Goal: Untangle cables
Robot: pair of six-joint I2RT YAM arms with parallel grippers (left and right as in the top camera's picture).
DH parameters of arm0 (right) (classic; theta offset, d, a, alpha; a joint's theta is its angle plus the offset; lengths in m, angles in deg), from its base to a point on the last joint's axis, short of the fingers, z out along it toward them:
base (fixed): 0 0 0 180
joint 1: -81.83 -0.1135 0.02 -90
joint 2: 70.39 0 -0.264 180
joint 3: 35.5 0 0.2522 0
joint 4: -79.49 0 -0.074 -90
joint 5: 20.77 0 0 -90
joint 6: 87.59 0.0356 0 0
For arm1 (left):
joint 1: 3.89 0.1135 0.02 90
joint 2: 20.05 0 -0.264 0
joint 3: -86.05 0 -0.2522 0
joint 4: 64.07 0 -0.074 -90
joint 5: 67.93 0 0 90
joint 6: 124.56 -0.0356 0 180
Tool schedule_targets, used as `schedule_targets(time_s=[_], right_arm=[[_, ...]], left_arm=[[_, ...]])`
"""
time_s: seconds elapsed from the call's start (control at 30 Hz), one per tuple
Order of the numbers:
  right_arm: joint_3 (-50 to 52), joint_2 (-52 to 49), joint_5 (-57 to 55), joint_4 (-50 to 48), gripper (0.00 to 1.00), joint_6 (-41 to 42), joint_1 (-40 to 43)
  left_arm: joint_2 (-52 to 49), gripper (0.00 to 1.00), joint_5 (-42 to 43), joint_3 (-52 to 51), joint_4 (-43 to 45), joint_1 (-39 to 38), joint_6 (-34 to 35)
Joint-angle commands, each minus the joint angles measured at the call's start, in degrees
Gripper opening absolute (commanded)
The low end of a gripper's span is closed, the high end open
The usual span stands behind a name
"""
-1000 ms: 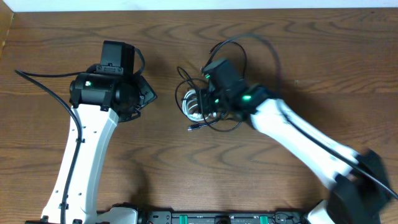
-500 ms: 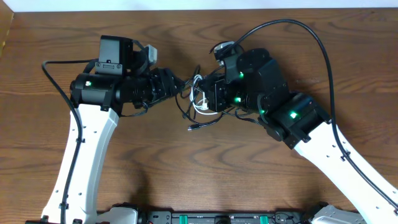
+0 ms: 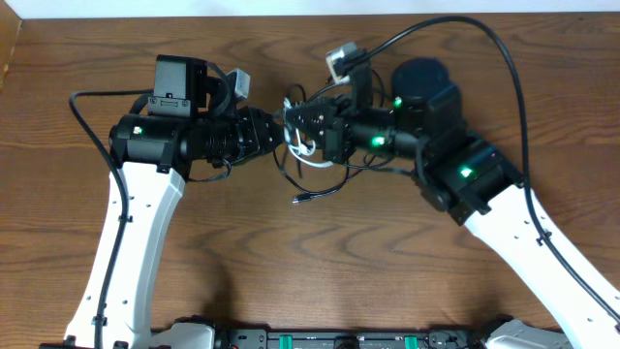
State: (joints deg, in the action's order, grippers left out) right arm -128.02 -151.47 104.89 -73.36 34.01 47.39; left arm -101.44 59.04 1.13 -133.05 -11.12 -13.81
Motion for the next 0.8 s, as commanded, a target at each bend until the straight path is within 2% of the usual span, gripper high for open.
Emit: schedule_targets(time_s=[0.0,0.1,0.2,0.4,0.5,0.63,0.7,0.77], right_arm=[[-0.31,0.22,7.06,-1.31,0.01,3.89,3.17],[-0.31,0.22,7.28,-0.76,0.01,6.23,6.34],[-0.31,0.17,6.69,1.25,0.01,5.42,8.57],[-0.28,-0.17,-6.16,14.56,0.01,5.35,8.68],[-0.28,-0.44,-4.2,13.86,0.01,7.78,8.04],[-0.28,-0.44,3.34,6.45,0.02,11.61,8.37],[-0.28,-0.44,4.04,5.25,0.02,11.39,8.52],[-0.26,-0.55,1.09,8.11,0.02,8.39,8.44]], left_arm=[[-0.28,0.21,-4.2,-0.26,-0.37,-0.02,-0.15],[-0.28,0.12,-10.23,-0.26,-2.21,-0.02,2.45],[-0.28,0.1,-14.58,-0.26,-3.8,-0.02,4.9],[-0.28,0.12,-13.51,-0.26,-3.78,-0.02,5.05],[-0.28,0.14,-12.33,-0.26,-3.56,-0.09,5.05],[-0.28,0.15,-12.13,-0.26,-3.78,-0.09,5.05],[-0.28,0.15,-12.13,-0.26,-3.93,-0.09,5.05],[-0.28,0.16,-12.13,-0.26,-4.07,-0.13,5.05]])
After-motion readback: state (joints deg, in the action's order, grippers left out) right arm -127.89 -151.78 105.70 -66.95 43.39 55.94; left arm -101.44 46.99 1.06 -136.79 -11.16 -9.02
